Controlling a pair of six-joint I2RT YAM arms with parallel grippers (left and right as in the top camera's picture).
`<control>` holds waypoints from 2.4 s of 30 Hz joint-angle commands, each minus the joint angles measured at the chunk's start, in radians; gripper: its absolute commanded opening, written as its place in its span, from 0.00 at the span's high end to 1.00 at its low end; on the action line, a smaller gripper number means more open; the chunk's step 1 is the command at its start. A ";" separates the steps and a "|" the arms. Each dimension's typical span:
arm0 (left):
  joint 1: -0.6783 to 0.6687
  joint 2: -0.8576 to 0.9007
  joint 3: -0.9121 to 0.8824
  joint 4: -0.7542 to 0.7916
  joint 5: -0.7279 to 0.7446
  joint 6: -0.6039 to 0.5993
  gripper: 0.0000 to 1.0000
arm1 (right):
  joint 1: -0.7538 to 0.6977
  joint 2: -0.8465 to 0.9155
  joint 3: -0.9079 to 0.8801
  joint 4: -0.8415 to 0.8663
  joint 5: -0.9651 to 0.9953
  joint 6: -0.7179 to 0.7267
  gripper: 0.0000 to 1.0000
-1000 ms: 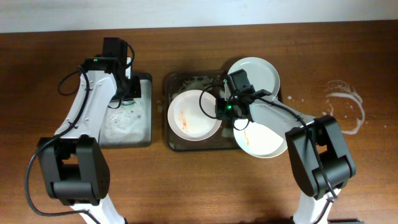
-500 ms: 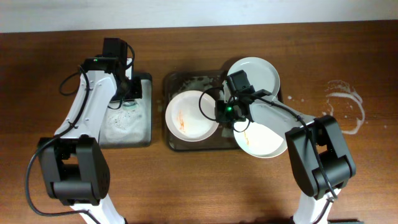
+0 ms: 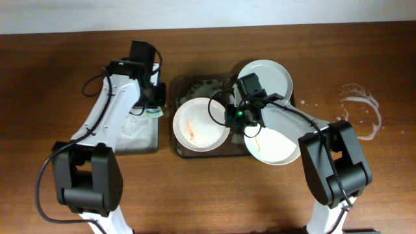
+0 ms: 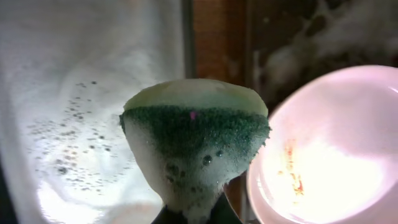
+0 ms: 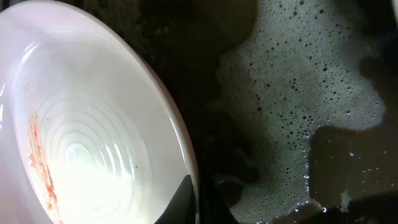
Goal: Clean dirty plates on tray and stack at the side
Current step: 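Move the sponge with the left gripper onto the pink plate, then scrub the pink plate surface with the sponge in the left gripper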
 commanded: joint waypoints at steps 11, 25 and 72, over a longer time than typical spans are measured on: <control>-0.289 -0.002 0.003 0.036 -0.077 -0.381 0.99 | -0.032 0.013 0.008 0.014 -0.003 0.129 0.96; -0.348 0.181 0.003 0.044 -0.198 -0.477 0.99 | -0.035 0.013 0.008 0.023 -0.003 0.132 0.96; -0.178 0.275 0.046 0.208 -0.042 -0.229 0.99 | -0.034 0.013 0.008 0.018 0.023 0.122 0.96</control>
